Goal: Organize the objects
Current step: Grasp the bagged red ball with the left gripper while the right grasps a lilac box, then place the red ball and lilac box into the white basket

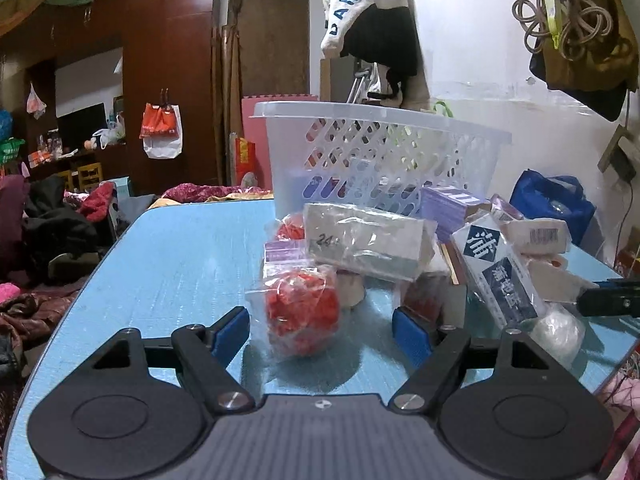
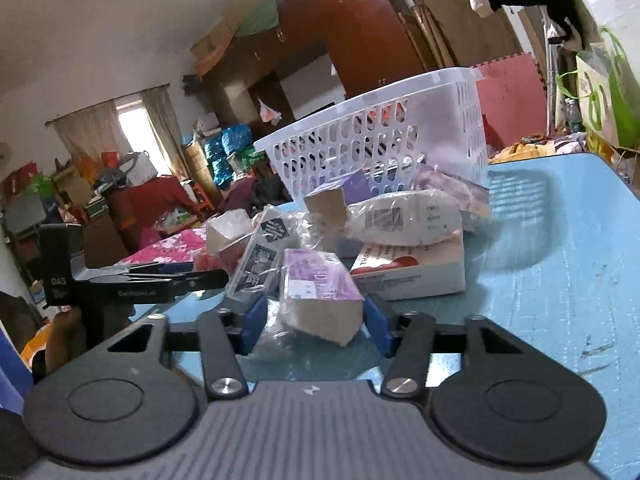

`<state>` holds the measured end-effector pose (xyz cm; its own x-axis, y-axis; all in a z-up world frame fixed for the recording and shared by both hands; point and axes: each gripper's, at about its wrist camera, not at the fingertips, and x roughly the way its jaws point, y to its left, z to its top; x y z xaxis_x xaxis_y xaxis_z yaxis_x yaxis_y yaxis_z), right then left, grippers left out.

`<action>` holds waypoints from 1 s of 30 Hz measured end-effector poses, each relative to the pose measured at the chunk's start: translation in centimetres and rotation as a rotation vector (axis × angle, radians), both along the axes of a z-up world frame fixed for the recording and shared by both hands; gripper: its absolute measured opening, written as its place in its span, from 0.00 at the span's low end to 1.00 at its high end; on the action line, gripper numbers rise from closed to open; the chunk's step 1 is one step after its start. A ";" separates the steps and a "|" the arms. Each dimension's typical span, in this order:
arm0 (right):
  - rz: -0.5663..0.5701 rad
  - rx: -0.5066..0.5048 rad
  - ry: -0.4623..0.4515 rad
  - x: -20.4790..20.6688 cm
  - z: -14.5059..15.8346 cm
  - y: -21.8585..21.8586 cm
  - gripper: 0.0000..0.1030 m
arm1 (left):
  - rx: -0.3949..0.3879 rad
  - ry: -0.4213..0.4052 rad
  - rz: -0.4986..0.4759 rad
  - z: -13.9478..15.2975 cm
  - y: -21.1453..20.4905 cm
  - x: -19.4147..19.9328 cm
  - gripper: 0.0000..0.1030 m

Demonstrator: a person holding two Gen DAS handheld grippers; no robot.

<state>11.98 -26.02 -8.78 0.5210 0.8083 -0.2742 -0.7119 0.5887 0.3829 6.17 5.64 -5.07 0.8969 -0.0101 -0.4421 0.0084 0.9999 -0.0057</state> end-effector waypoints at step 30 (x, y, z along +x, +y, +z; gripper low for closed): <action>-0.212 -0.029 -0.270 -1.0 5.3 -1.0 0.46 | -0.013 -0.197 0.024 5.5 -0.4 -1.8 0.48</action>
